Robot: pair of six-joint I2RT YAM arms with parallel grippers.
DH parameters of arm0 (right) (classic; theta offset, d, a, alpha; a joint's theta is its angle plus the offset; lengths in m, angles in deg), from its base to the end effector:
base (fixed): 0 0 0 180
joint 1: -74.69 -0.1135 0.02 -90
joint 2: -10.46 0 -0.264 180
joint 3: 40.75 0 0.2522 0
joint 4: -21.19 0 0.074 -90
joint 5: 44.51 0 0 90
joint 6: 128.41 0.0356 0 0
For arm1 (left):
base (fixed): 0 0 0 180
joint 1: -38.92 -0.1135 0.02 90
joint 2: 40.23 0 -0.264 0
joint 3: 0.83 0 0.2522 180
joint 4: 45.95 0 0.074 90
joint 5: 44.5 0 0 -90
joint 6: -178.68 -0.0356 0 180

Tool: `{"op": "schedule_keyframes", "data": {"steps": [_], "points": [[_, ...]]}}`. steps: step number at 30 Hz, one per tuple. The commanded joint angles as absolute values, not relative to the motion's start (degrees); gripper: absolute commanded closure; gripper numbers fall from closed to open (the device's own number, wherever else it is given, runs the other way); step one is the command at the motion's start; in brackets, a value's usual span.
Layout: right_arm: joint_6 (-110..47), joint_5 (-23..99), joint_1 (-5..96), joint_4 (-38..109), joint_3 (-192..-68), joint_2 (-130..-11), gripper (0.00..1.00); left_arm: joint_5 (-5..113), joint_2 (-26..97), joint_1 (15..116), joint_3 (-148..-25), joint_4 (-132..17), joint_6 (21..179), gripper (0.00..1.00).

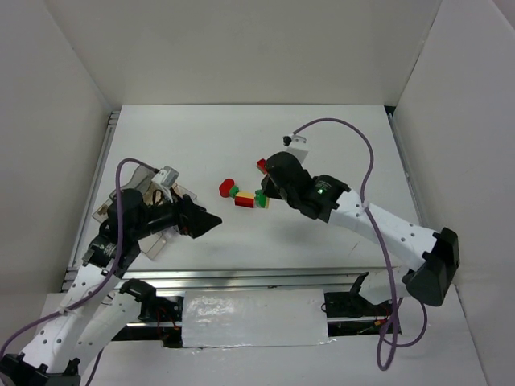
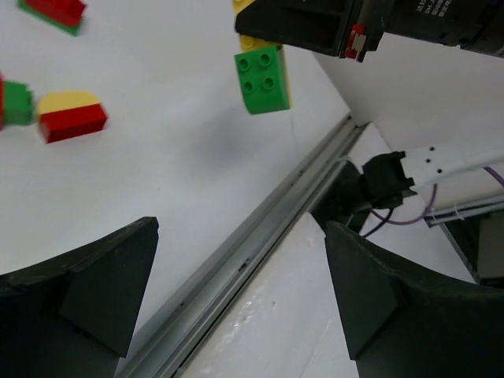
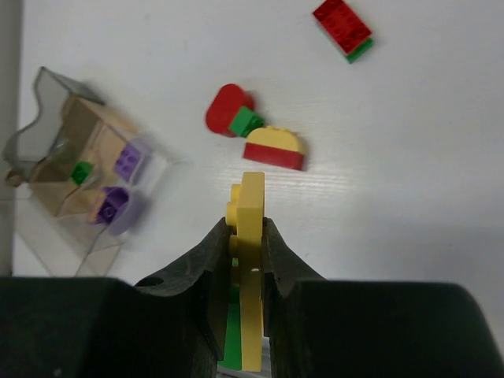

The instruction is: Sort the legos into containers by color

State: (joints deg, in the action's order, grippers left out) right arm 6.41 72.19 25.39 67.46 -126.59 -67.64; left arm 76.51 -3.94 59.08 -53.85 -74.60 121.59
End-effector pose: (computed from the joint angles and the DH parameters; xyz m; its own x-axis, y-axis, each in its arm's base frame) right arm 0.2066 0.2157 0.3399 -0.6040 0.2635 -0.7522 -0.0315 0.9351 0.3529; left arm 0.1354 -0.0693 0.3208 -0.5804 -0.2830 -0.7636 0.5399 0.5683 -0.6209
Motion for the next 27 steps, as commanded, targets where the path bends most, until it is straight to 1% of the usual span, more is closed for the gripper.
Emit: {"op": "schedule_keyframes", "data": {"steps": [1,3,7,13,18,19,23,27], "points": [[13.4,79.1,22.0,65.1,-126.3,-64.5,1.0,83.5,-1.2,62.2,-53.3,-60.3,125.1,0.01],[14.3,82.7,19.9,67.9,-129.0,-63.8,1.0,80.1,0.0,66.1,-54.3,-57.1,124.3,0.0],[17.6,91.4,12.9,75.9,-134.8,-65.4,1.0,74.4,5.9,70.4,-57.4,-56.6,122.3,0.0],[19.4,93.8,9.2,76.5,-135.9,-66.4,1.0,70.2,10.4,72.4,-59.6,-55.0,122.2,0.0],[18.9,94.9,6.6,76.7,-137.6,-67.7,1.0,65.7,9.5,72.6,-60.6,-56.4,121.0,0.01],[18.9,95.3,6.2,76.9,-138.5,-68.8,1.0,65.4,9.2,72.5,-60.6,-56.4,121.0,0.02],[19.7,96.6,5.3,79.8,-141.9,-72.0,1.0,65.5,8.8,72.6,-60.8,-56.5,121.1,0.1],[19.5,97.1,4.6,80.2,-143.8,-73.6,1.0,65.7,10.2,72.7,-61.6,-58.7,120.1,0.13]]}}
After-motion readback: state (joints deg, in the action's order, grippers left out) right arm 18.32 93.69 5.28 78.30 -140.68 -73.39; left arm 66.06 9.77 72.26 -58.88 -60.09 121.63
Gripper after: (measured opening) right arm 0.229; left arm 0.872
